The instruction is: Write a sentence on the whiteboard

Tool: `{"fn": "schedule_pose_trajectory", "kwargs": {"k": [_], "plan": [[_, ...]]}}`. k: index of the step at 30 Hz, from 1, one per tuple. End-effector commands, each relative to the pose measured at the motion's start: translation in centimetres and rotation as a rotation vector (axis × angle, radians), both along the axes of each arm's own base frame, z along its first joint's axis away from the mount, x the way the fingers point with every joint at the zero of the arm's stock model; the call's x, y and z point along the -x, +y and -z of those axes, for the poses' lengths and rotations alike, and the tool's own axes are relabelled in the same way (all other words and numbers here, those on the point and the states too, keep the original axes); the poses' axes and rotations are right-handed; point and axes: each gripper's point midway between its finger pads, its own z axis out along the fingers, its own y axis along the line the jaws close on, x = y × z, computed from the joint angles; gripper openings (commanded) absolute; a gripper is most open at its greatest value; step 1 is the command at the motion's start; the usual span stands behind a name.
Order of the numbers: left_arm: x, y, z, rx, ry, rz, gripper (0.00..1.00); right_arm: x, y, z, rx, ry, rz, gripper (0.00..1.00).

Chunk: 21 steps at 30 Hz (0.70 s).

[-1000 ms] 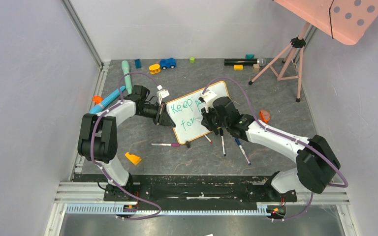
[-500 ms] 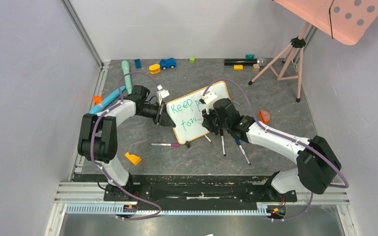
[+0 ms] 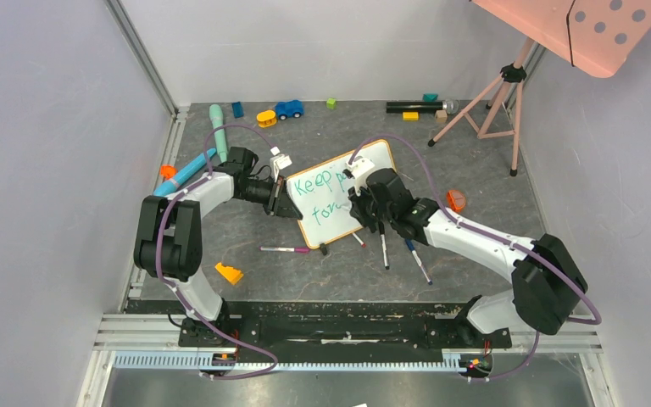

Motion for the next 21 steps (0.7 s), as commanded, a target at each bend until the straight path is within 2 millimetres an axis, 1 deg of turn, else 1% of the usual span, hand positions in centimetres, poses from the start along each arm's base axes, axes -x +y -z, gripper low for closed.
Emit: {"fn": "schedule_pose_trajectory", "kwargs": {"k": [1,5,8,21], "plan": [[3.3,0.5,3.7,-0.144,0.064,0.070,0.02,-2.7,0.0,-2.3,0.007,-0.085,0.059,0.00],[3.3,0.5,3.7,-0.144,0.065,0.069,0.02,-3.0,0.4,-2.6,0.001,-0.087,0.050,0.00],[3.3,0.5,3.7,-0.144,0.063,0.070,0.02,-3.0,0.4,-2.5,0.004,-0.085,0.050,0.00],[3.3,0.5,3.7,-0.144,0.064,0.070,0.02,-0.9,-1.8,0.1,0.044,-0.043,0.063,0.00]]}}
